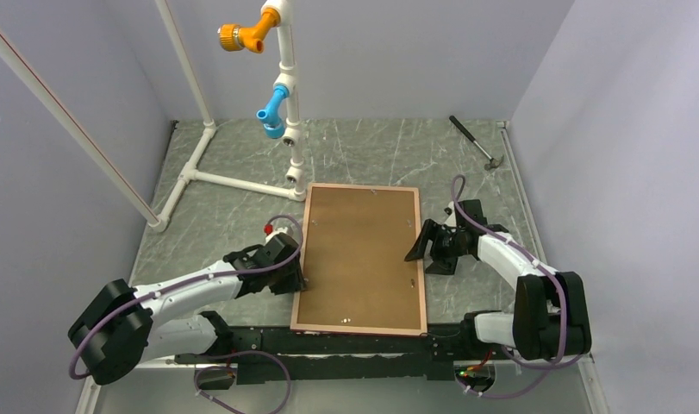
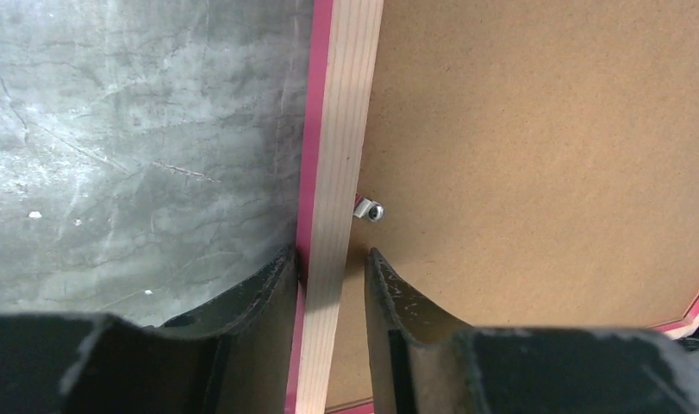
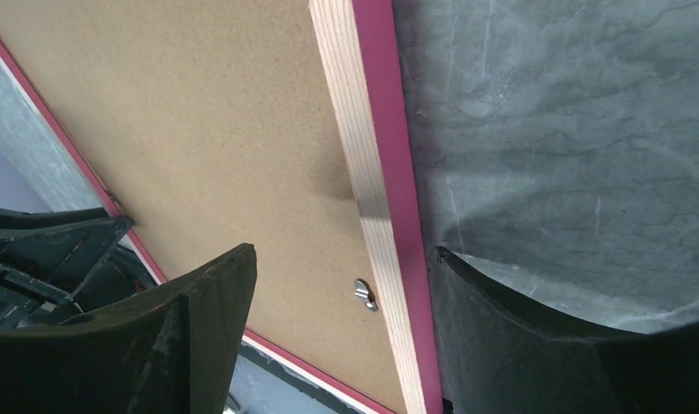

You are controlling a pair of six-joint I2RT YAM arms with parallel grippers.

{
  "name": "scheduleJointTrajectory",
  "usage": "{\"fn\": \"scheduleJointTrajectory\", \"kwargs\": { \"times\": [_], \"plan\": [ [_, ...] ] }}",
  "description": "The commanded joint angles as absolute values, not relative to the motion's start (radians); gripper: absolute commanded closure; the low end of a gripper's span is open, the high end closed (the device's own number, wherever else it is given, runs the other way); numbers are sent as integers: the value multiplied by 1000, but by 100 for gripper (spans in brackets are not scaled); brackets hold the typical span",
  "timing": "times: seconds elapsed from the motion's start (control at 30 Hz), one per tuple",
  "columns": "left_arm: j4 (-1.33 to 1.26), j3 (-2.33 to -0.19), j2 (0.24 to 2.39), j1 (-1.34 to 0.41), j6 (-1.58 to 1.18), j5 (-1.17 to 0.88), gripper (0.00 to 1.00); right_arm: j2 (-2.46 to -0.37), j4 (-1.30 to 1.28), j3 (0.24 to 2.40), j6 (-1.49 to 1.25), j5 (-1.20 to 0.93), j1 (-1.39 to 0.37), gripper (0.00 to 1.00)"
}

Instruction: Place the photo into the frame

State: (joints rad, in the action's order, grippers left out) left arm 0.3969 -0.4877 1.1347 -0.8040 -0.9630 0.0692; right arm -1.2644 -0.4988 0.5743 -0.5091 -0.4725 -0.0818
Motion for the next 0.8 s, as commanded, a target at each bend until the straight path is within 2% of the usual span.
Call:
{"fn": "scheduleJointTrajectory", "kwargs": {
  "times": [0.0, 0.37, 0.6, 0.77],
  "plan": [
    [337, -464, 1126, -816, -973, 10, 66, -1259, -450, 564, -537, -468, -108, 25],
    [444, -453, 998, -926, -1072, 55, 69, -1184, -466, 522, -598, -491, -198, 26],
    [513, -434, 904, -931, -1104, 103, 66, -1150, -448, 498, -645, -502, -250, 26],
    [513, -432, 898, -933, -1101, 87, 70, -1174, -427, 499, -655, -495, -271, 26]
  ]
}}
